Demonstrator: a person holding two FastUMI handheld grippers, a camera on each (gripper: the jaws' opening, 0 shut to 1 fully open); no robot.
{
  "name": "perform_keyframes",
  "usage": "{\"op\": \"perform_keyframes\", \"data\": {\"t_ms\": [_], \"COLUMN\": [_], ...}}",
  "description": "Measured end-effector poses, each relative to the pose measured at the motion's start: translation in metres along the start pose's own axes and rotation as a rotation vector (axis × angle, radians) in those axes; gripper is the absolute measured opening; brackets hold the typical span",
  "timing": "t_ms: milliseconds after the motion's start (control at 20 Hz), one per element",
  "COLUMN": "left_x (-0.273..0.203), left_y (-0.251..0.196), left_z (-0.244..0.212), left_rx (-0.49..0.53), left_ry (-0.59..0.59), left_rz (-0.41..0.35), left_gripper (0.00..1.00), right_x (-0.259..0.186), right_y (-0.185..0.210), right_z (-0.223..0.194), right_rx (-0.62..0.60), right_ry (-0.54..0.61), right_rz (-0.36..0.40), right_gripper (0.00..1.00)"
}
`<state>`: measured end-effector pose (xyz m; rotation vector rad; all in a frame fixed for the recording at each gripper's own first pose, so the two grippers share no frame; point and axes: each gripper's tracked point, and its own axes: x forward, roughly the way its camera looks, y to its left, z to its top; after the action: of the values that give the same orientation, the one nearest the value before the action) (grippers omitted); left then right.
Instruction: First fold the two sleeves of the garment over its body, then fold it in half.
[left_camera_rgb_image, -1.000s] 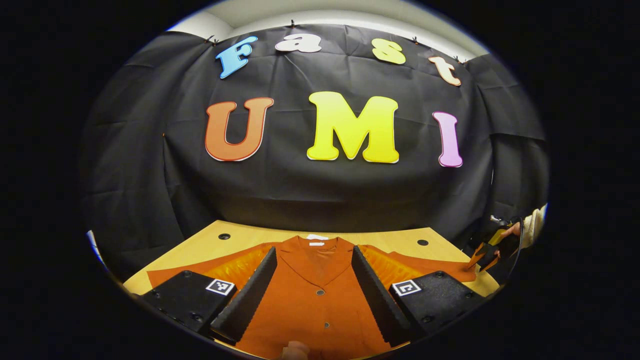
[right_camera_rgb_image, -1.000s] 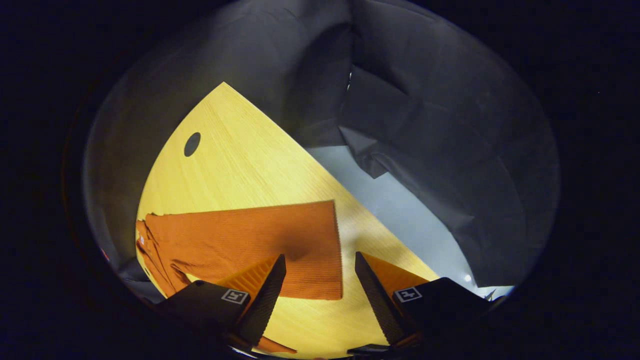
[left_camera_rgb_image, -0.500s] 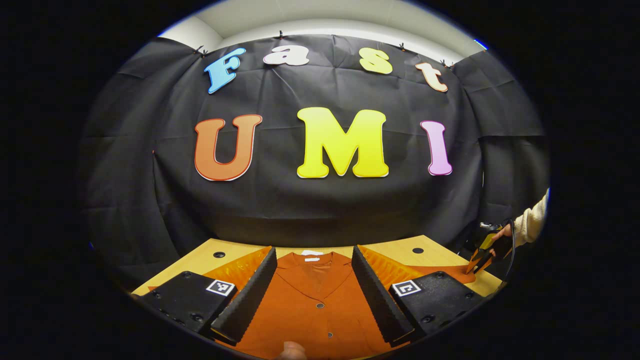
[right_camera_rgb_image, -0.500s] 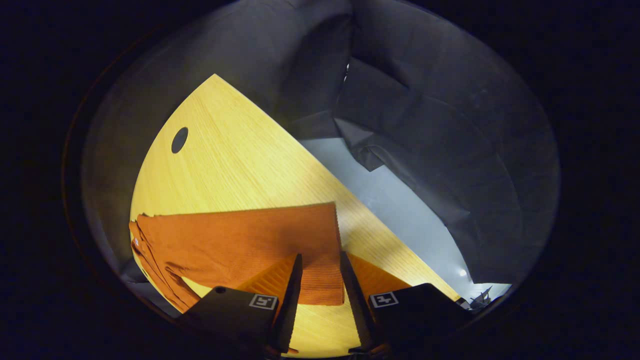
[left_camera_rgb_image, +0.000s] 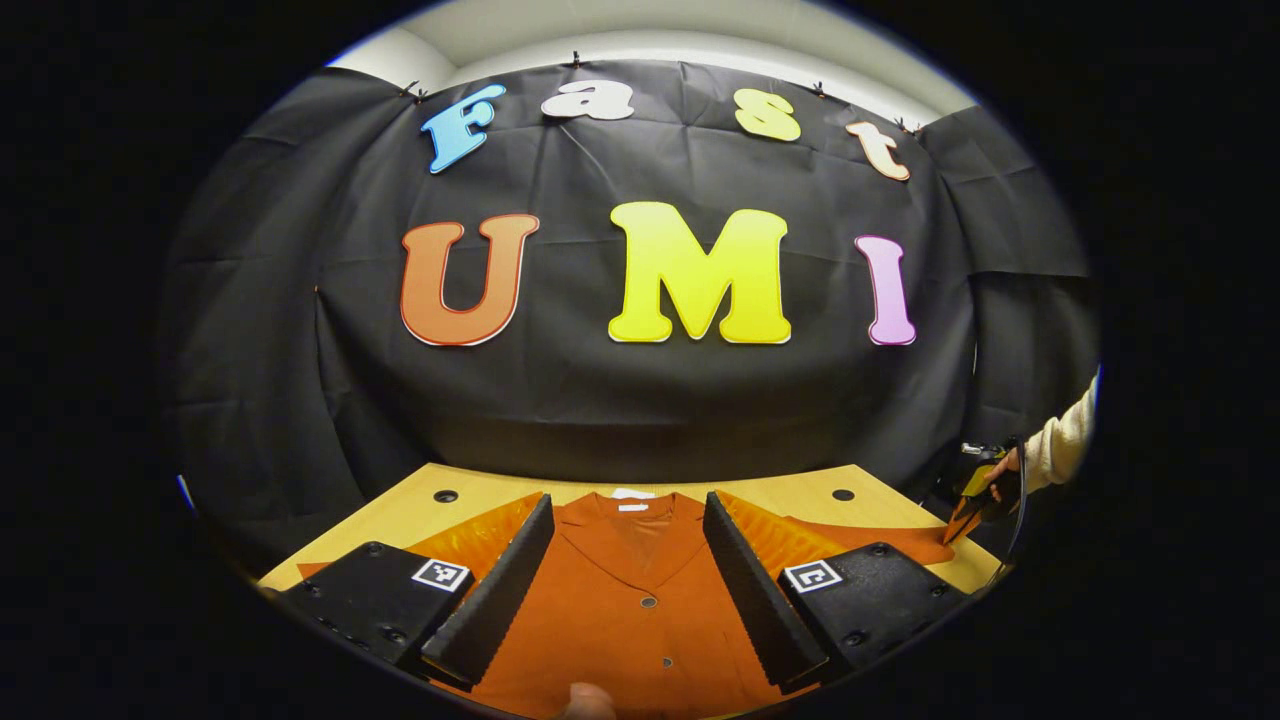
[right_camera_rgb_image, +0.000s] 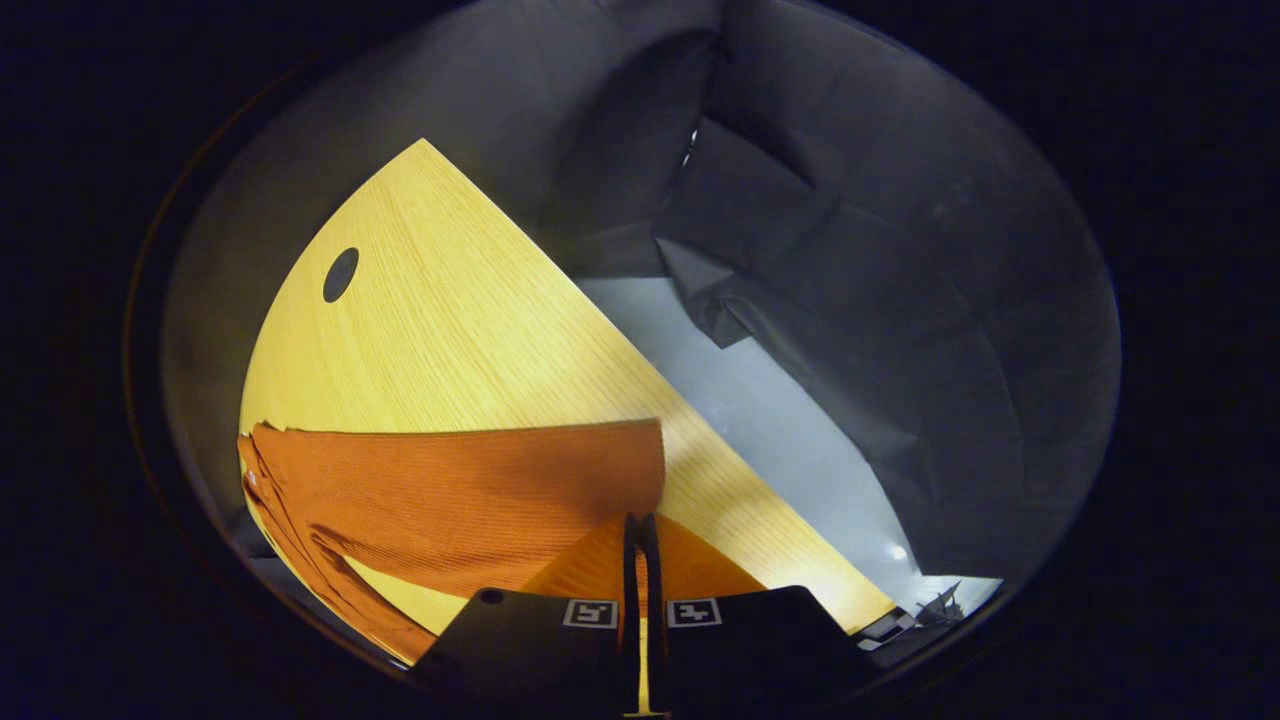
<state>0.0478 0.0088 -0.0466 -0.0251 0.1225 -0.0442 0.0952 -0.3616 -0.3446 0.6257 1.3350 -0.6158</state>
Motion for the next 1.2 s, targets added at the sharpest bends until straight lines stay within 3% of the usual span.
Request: {"op": "perform_keyframes", "data": {"t_ms": [250, 550, 850, 1200], "left_x": [-0.001, 0.001, 0.004, 0.002], "left_y": [0.006, 0.012, 0.028, 0.072], "left_z": [0.004, 0.009, 0.000, -0.003], "left_rx": [0.006, -0.017, -0.061, -0.086], "left_ry": [-0.010, -0.026, -0.012, -0.015], "left_rz": [0.000, 0.000, 0.016, 0.064], "left_gripper": [0.98, 0.98, 0.98, 0.98], "right_x": [-0.018, -0.093, -0.172, -0.212], "right_y": [0.010, 0.077, 0.191, 0.353], "right_z": [0.011, 0.013, -0.006, -0.099], "right_rx": [-0.031, -0.110, -0.240, -0.482], "right_ry": [-0.059, -0.143, -0.262, -0.218], "right_rz": [0.008, 0.124, 0.303, 0.470], "right_gripper": [0.00, 0.00, 0.00, 0.00]}}
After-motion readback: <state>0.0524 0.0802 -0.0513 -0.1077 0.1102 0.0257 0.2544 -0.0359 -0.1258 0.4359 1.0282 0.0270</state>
